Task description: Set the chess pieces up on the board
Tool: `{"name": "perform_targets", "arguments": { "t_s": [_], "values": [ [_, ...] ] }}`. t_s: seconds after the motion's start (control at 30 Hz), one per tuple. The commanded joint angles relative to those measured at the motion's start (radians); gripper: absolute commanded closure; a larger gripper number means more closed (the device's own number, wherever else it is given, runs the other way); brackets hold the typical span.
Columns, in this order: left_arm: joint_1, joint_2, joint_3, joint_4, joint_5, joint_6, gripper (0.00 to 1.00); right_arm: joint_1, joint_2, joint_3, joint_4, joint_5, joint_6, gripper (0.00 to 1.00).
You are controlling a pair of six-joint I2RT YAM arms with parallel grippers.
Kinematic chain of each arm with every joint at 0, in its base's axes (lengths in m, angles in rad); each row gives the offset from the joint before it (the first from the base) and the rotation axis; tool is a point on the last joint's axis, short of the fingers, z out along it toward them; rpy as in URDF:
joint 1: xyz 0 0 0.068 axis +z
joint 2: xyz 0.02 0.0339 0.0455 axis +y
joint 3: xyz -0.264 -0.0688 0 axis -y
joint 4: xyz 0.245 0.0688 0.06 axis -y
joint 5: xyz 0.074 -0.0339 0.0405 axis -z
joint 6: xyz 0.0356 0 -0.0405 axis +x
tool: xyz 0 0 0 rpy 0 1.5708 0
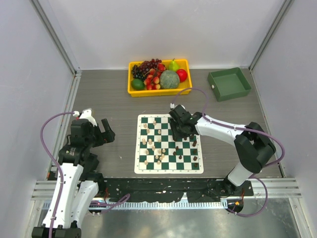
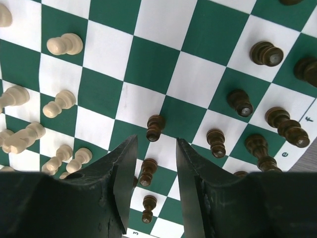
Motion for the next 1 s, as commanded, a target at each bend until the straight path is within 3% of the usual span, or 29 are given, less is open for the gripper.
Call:
{"name": "perform_targets", "arguments": {
  "t_s": [0.0,0.3,0.67,0.97],
  "values": [
    [0.003,-0.012,0.016,0.010,0.007,-0.004,0.01,0.011,0.023,0.028,0.018,-0.005,0.013,0.57],
    [0.003,-0.003,0.019,0.010,-0.001,-0.003,0.02,0.011,0.052,0.031,0.038,0.003,0.008,0.61],
    [0.004,-0.004,0.017,0.008,0.001,-0.003,0.01,0.011,0.066,0.040,0.044,0.003,0.004,0.73],
    [0.003,-0.007,0.017,0.008,0.004,-0.003,0.01,0.011,0.059,0.044,0.044,0.005,0.002,0.69]
  ]
}}
